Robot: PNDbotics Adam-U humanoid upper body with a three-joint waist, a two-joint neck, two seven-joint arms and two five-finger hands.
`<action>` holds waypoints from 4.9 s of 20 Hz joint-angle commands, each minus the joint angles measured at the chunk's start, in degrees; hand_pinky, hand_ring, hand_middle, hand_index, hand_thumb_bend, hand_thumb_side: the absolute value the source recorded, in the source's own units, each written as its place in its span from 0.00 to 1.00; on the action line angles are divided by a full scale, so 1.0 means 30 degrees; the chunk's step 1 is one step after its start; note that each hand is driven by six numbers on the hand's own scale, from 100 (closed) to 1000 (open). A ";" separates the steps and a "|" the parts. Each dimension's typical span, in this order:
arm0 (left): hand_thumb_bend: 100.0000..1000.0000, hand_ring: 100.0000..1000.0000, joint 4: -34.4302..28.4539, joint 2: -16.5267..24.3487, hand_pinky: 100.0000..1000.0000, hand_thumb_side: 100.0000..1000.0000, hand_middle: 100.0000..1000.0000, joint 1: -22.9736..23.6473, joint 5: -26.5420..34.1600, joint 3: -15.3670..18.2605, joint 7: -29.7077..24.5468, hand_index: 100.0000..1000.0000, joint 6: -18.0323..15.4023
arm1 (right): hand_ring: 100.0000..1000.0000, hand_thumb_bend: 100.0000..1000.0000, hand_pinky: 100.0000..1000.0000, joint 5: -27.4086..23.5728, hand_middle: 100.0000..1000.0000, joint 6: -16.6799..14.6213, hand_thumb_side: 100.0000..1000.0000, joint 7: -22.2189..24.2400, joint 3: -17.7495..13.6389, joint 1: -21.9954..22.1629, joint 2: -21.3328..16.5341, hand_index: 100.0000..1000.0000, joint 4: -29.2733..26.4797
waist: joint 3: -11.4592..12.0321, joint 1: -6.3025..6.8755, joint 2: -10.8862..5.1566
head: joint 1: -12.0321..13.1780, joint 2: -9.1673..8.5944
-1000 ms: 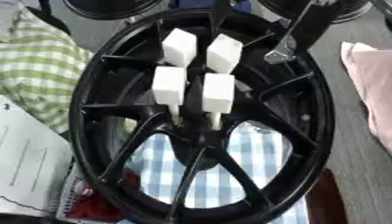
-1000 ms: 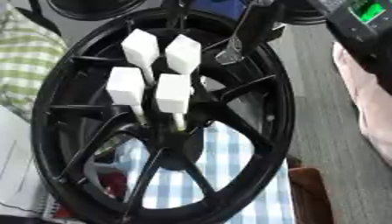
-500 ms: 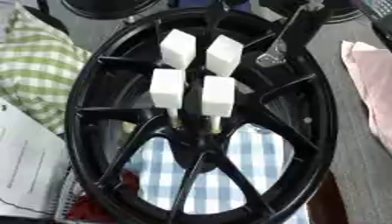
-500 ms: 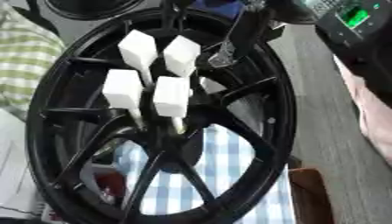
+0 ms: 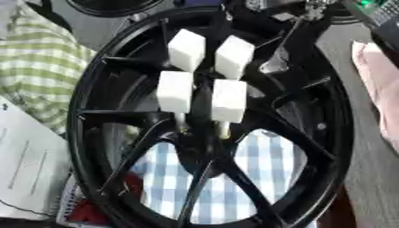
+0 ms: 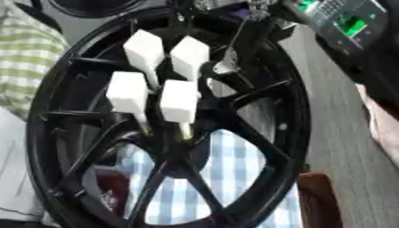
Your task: Pull the pin out of the wheel hub.
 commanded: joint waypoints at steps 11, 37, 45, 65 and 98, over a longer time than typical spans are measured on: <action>0.25 0.58 -0.0334 0.0212 0.90 0.70 0.59 -0.0109 0.0020 0.0192 -0.0059 0.69 0.0008 | 0.78 0.05 0.87 -0.1592 0.65 0.0317 0.14 0.0555 -0.0298 0.0415 -0.1084 0.67 -0.1072 | 0.0021 -0.0311 -0.0111 | 0.0143 -0.0099; 0.25 0.56 -0.0212 0.0298 0.91 0.70 0.59 0.0286 -0.0202 0.0304 -0.0219 0.69 0.0160 | 0.62 0.00 0.82 -0.4883 0.38 0.4393 0.19 -0.0408 -0.2213 0.0778 -0.2606 0.36 -0.2355 | -0.0501 -0.0271 -0.1029 | 0.0201 0.0335; 0.24 0.56 -0.0194 0.0238 0.91 0.70 0.59 0.0387 -0.0262 0.0381 -0.0105 0.69 0.0162 | 0.61 0.00 0.82 -0.6601 0.39 0.4728 0.12 -0.3024 -0.5765 0.5236 -0.7042 0.37 -0.5064 | -0.1060 0.0051 -0.1417 | 0.0607 0.0444; 0.24 0.56 -0.0198 -0.0284 0.91 0.69 0.59 0.0638 -0.0207 0.0955 0.0653 0.69 0.0157 | 0.77 0.00 0.87 -0.4046 0.79 0.6867 0.21 -1.3914 -1.5894 2.1715 -0.6579 0.74 -0.3963 | -0.2625 0.1322 -0.1651 | 0.2178 0.0438; 0.25 0.56 -0.0303 -0.0330 0.91 0.69 0.59 0.0601 -0.0285 0.0940 0.0779 0.69 0.0277 | 0.69 0.00 0.84 -0.5419 0.77 0.9589 0.60 -1.7537 -1.6438 2.2425 -0.5135 0.68 -0.4530 | -0.2786 0.1073 -0.1924 | 0.2395 0.0345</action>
